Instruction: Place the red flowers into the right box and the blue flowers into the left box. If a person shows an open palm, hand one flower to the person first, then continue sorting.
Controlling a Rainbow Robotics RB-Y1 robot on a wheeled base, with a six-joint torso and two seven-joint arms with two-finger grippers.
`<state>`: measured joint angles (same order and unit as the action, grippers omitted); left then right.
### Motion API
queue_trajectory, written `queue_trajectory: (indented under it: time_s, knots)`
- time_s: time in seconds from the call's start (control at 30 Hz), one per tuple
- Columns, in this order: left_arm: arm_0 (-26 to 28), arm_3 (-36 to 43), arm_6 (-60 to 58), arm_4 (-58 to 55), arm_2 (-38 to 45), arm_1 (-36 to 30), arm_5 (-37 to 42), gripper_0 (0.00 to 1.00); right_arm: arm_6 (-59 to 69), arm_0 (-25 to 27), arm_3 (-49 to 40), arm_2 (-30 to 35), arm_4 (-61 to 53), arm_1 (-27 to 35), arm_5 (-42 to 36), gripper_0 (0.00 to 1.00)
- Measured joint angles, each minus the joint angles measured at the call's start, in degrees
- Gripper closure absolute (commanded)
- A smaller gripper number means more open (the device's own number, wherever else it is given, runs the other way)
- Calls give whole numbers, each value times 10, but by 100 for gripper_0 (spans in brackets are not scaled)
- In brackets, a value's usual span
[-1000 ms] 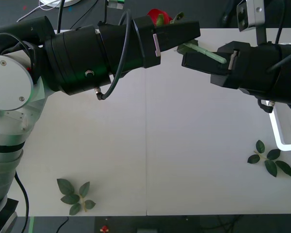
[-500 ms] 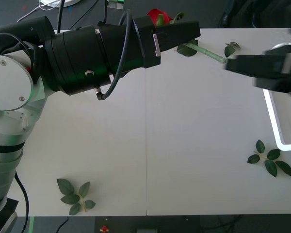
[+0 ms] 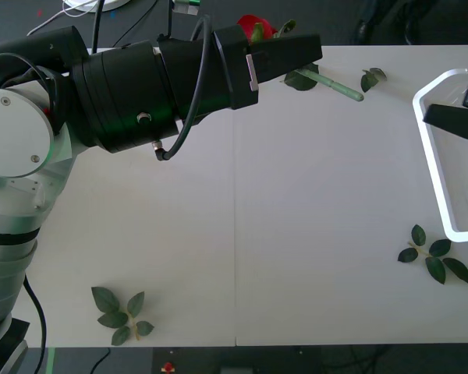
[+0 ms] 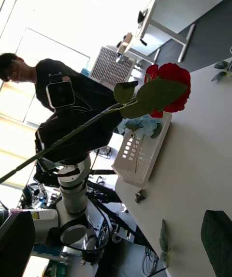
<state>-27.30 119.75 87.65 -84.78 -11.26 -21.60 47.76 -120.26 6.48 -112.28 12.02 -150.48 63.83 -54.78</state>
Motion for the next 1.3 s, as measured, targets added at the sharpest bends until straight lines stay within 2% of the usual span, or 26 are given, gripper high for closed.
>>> queue_trajectory:
  time_s: [0.4,0.83,1.3]
  knots:
    - [0,0,0,0,0,0,0,0,3,-2,0,3,-17,-1,-8,0]
    - [0,0,0,0,0,0,0,0,17,-125,0,-116,-17,-22,-14,0]
    - [17,0,0,-13,0,-6,-22,0,10,-136,6,-108,-7,-33,-14,0]
